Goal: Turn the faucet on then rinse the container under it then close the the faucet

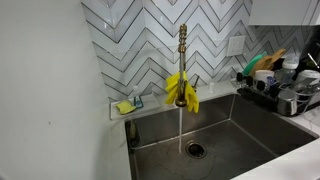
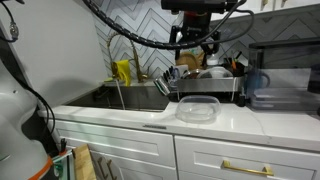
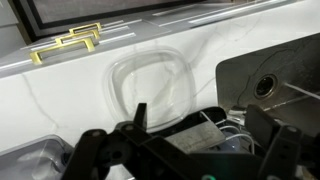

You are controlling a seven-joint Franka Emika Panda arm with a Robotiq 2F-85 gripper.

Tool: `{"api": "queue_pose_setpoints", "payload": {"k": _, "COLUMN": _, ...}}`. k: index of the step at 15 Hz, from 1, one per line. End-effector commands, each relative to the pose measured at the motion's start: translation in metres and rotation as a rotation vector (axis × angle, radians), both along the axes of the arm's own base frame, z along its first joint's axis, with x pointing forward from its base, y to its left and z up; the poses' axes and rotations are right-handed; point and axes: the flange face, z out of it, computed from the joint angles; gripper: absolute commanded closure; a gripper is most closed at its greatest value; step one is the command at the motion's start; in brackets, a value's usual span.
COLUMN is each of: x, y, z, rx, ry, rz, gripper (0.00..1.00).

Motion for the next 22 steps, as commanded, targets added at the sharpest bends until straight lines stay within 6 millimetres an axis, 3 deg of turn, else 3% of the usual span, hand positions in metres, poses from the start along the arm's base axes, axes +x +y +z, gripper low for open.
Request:
{"api": "queue_pose_setpoints", "payload": {"k": 1, "x": -0.001, "y": -0.026, "z": -0.031, "rx": 0.014, "ry": 0.006, "rz": -0.060, "gripper": 0.00}}
{"api": "queue_pose_setpoints", "payload": {"k": 2, "x": -0.001, "y": -0.017, "z": -0.014, "rx": 0.006, "ry": 0.015, "rz": -0.027, "gripper": 0.00}}
{"api": "queue_pose_setpoints", "payload": {"k": 7, "x": 0.003, "y": -0.018, "z": -0.016, "rx": 0.002, "ry": 0.014, "rz": -0.027, "gripper": 0.00}}
{"api": "queue_pose_setpoints", "payload": {"k": 10, "x": 0.014, "y": -0.041, "z": -0.047, "rx": -0.023, "ry": 0.036, "rz": -0.084, "gripper": 0.00}}
{"api": "queue_pose_setpoints", "payload": {"k": 13, "x": 0.024, "y": -0.053, "z": -0.075, "rx": -0.032, "ry": 0.023, "rz": -0.106, "gripper": 0.00}}
{"api": "queue_pose_setpoints", "payload": {"k": 17, "x": 0.034, "y": -0.057, "z": -0.113, "rx": -0.013, "ry": 0.040, "rz": -0.141, "gripper": 0.00}}
{"api": "queue_pose_setpoints", "payload": {"k": 22, "x": 0.051, "y": -0.056, "z": -0.146, "rx": -0.020, "ry": -0.035, "rz": -0.224, "gripper": 0.00}}
